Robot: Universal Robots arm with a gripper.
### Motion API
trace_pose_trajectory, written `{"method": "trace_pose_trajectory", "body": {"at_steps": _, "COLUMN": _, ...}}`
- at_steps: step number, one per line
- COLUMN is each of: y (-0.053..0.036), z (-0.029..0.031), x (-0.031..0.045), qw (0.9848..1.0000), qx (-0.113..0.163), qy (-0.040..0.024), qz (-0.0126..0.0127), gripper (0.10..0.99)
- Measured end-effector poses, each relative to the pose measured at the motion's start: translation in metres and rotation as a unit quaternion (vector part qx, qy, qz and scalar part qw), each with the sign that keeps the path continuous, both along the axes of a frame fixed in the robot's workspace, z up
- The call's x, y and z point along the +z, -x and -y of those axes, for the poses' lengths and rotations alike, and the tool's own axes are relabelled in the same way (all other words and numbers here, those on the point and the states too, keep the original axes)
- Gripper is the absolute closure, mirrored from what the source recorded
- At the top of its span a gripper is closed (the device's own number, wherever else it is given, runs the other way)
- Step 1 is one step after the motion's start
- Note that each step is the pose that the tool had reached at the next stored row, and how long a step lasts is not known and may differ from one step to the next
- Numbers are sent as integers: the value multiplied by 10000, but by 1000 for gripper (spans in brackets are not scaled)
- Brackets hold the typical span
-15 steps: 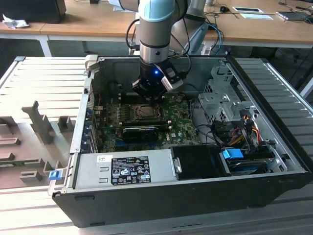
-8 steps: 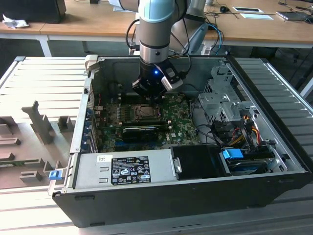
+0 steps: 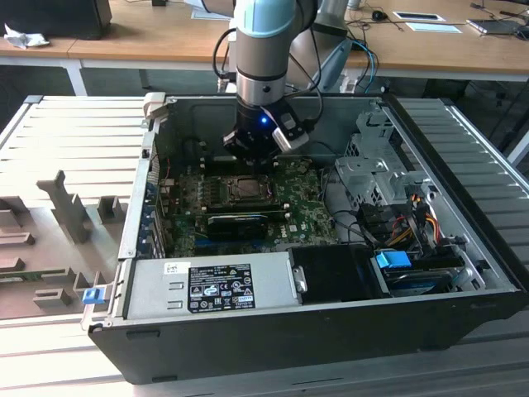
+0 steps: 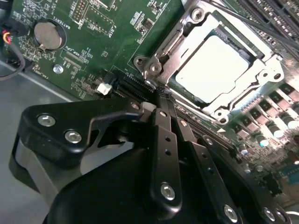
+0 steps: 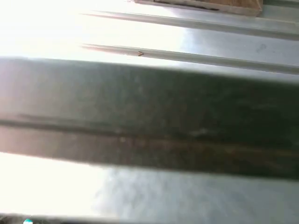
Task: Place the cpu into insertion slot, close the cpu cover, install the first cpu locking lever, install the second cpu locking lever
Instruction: 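Install the first cpu locking lever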
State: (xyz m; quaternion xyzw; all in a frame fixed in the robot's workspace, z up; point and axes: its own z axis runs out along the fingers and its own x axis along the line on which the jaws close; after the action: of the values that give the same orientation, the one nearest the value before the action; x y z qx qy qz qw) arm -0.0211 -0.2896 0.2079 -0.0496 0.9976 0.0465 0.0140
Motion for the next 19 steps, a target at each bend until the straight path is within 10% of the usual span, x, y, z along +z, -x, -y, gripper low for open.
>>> {"method": "trace_pose_trajectory", "body": {"at_steps": 19, "y": 0, "z": 94, "x": 54, "qw": 10000, "qx": 0, "qy": 1, "qz": 0, "gripper": 980}}
